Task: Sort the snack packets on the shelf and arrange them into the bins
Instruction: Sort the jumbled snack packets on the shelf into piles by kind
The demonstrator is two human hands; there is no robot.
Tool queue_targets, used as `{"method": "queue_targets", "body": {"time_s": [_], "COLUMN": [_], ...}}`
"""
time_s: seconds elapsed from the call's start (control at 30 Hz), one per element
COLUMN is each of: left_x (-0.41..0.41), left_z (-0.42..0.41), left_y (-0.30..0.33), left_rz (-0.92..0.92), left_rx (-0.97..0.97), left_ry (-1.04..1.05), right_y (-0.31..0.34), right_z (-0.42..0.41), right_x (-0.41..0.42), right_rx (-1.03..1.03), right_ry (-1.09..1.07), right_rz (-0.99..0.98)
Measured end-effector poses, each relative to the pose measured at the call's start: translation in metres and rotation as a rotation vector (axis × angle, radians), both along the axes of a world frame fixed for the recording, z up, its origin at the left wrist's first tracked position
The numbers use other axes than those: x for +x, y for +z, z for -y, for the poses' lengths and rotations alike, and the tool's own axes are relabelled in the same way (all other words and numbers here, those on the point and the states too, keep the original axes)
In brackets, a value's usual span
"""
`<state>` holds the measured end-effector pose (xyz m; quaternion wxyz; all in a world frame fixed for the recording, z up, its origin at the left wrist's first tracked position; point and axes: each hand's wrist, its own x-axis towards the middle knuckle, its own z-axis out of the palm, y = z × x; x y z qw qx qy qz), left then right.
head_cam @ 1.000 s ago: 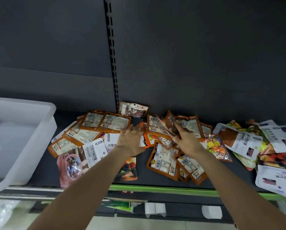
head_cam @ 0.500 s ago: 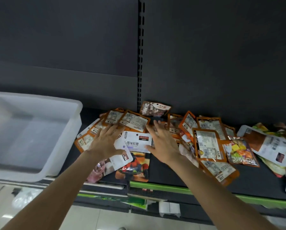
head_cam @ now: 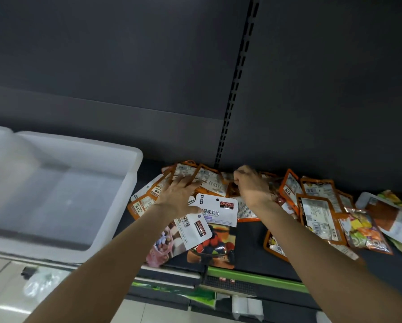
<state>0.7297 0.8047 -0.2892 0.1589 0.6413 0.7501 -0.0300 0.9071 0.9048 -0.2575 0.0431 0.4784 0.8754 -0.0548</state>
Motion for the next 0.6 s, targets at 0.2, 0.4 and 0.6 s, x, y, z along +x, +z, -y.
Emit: {"method": "queue_targets", "body": {"time_s": [0.2,0.4,0.6], "left_x": [-0.011,-0.023,-0.020], "left_z": [0.026,0.053,0.061], "left_y": [-0.002,0.005,-0.002], "left_rz": [0.145,0.232,0.218], "left_rx": [0.162,0.077,0.072], "left_ry": [0.156,0.211,0.224], "right_y": [-0.001,-0.010,-0.029], "right_z": [0.043,0.058,0.055], "right_x": [0.028,0.021,-0.003], "right_rx": [0.013,0.013,-0.134], "right_ry": [0.048,0.009,0.047], "right_rz": [0.200,-0.100,-0.028]}}
